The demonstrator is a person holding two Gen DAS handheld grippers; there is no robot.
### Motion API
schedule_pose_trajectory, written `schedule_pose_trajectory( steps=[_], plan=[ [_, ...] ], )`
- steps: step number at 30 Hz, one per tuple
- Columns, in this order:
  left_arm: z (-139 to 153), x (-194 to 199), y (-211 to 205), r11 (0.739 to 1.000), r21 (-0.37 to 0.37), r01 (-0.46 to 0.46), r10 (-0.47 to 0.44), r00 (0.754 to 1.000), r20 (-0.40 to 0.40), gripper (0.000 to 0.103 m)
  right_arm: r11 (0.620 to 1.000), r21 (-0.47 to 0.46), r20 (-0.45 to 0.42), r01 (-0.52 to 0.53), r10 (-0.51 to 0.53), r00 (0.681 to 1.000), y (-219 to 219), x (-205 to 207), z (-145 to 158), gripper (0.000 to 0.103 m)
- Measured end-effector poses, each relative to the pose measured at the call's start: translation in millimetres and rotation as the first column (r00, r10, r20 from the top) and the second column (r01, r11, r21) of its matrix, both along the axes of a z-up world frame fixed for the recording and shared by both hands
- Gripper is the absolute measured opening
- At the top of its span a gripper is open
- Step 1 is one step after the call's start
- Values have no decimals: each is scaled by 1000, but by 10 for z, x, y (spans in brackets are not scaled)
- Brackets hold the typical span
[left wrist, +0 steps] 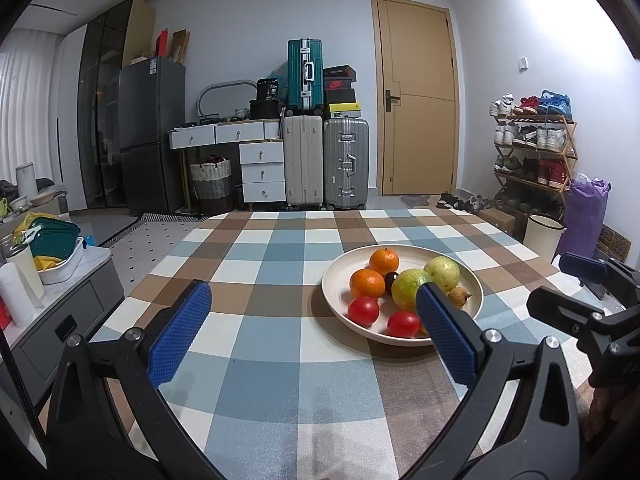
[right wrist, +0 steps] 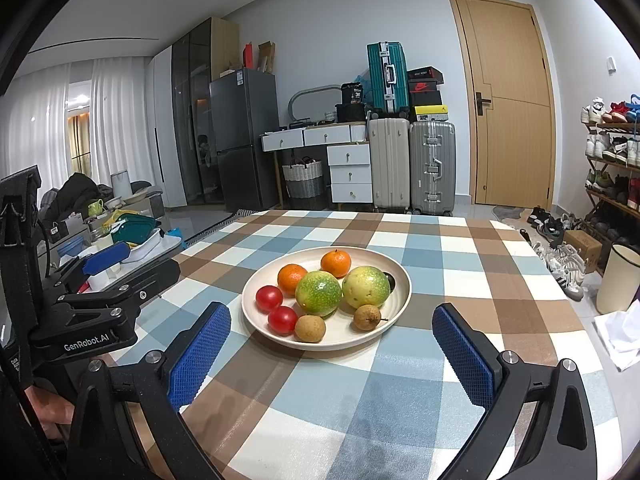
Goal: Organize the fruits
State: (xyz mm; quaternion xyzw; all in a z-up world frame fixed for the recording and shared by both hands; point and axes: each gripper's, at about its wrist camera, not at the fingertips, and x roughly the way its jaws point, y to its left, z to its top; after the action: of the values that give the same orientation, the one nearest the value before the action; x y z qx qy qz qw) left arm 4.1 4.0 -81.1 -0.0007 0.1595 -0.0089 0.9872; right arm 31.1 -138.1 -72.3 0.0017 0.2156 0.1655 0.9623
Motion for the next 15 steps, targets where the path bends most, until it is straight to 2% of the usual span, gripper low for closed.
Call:
schedule_pose_trajectory(
  steps=[15],
  plan=[
    [2, 4, -1, 1000, 1, 3, -3, 1000, -2, 102, 1000, 0, 0, 0, 0, 1000, -3, 0, -2, 103]
  ],
)
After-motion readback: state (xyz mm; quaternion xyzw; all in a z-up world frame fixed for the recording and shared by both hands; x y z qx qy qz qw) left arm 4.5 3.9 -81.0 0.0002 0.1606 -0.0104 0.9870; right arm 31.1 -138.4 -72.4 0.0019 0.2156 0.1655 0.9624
